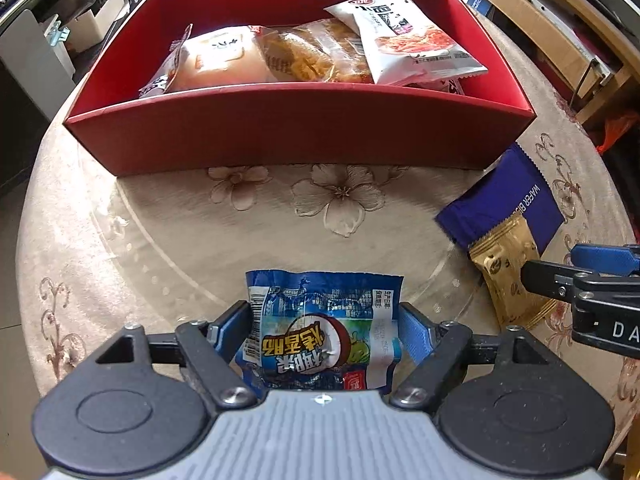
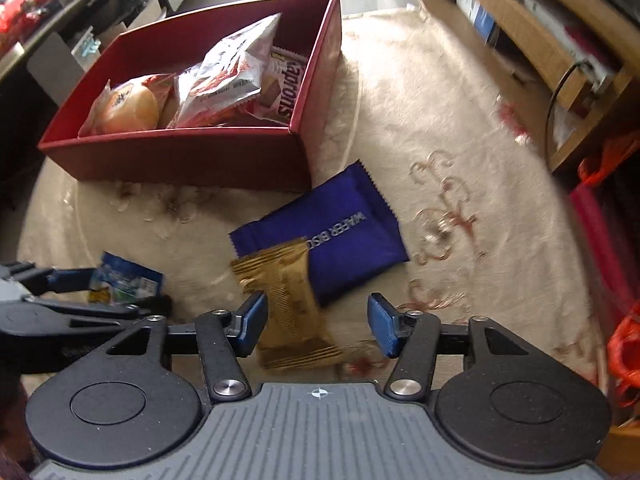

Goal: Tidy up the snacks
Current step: 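Grasp the blue coconut-snack packet with the left gripper while the right grasps the gold wafer packet, then lift both packets and carry them over the red tray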

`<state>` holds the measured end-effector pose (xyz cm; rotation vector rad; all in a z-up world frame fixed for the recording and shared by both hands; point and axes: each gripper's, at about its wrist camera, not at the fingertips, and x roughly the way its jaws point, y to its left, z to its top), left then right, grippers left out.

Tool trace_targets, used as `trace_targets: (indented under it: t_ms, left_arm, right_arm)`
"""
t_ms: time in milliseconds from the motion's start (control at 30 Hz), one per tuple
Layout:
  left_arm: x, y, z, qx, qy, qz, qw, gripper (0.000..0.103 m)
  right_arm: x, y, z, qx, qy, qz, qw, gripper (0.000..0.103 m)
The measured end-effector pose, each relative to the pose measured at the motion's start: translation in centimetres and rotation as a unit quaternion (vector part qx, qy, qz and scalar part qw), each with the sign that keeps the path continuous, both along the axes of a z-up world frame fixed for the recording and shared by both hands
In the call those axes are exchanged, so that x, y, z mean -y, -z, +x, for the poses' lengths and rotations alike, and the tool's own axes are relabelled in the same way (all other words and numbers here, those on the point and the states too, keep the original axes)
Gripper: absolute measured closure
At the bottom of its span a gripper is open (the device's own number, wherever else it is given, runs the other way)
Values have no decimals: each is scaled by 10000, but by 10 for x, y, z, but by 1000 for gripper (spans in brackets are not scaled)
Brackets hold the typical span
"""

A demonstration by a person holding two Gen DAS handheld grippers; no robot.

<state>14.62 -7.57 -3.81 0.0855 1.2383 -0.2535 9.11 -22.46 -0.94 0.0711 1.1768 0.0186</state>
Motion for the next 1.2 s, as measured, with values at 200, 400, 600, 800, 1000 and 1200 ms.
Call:
trace_targets:
  t_ms: [200, 400, 600, 800, 1000, 1200]
  left_arm:
    - [-3, 3, 6, 33, -68, 75, 9999, 25]
    - [-2, 8, 6, 219, 22, 384, 9990, 21]
    - [-1, 11, 6, 259, 18, 355, 9990, 23]
    - [-1, -7, -6, 364, 50, 216, 9991, 37]
    - [-7, -23, -13, 327, 79, -29, 9994, 57]
    - [-13, -24, -8, 257, 75, -257, 9993, 39]
  right_arm:
    - [-24, 8, 11, -94, -472, -227, 9986, 37]
    - [-43, 17, 11, -72, -786, -609, 9950, 45]
    - [-32, 19, 7, -75, -525, -660, 9964, 57]
    - [-26, 0, -3, 165, -257, -503, 9983, 57]
    - [-27, -14, -16, 336, -92, -294, 9990, 57]
    - [-31, -6, -20, 197, -112, -317, 9992, 57]
